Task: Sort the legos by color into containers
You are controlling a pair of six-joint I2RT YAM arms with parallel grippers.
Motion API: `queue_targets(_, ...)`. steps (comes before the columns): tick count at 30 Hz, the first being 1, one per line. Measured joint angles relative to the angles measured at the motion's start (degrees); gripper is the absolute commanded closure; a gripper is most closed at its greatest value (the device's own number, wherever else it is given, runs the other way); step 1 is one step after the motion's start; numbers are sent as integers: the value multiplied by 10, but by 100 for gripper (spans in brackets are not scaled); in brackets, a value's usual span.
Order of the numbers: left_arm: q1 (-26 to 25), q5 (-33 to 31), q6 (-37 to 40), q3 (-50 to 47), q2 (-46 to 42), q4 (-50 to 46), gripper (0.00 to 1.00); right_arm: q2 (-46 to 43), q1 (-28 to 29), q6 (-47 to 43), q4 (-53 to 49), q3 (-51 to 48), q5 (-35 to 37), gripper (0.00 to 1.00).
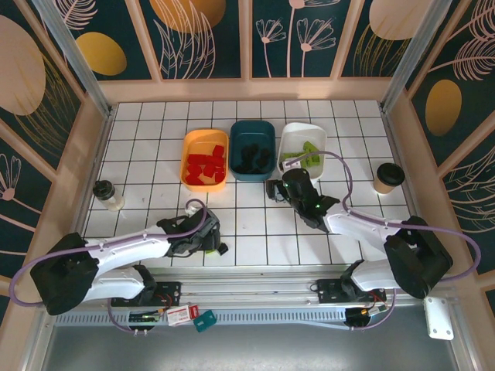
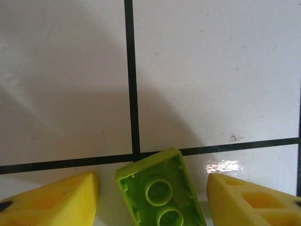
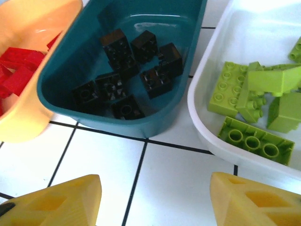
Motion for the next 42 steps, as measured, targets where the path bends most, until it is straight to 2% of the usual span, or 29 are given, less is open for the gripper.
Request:
queue_targets(4, -2, -20, -2, 13, 27, -16, 61, -2, 20, 0, -8, -6, 16, 37)
queue_targets(7, -2, -29, -3, 22, 36, -30, 67, -5, 35, 0, -10, -7, 25, 37)
queue_targets(12, -5, -32, -4, 26, 36, -36, 72, -12, 44, 2, -10, -16, 31, 37)
queue_targets(19, -11, -31, -5, 47, 21, -72, 72, -41, 45, 15, -12, -36, 32, 37)
queue_targets(23, -11, -72, 8, 125, 12, -104, 73, -83, 45, 26, -14, -53, 41, 37)
queue_targets(27, -8, -109, 47, 223, 30, -87, 74, -142, 45, 41, -18, -71, 66, 37)
queue_targets(31, 0, -122, 98, 319, 111, -19, 75, -213, 45, 56, -37, -90, 96, 36)
queue_targets(35, 19, -92, 138, 412, 221, 70, 77, -269, 45, 69, -57, -99, 118, 36)
queue_targets(42, 31, -33, 171, 617, 435, 159, 76, -284, 46, 89, -96, -100, 130, 36)
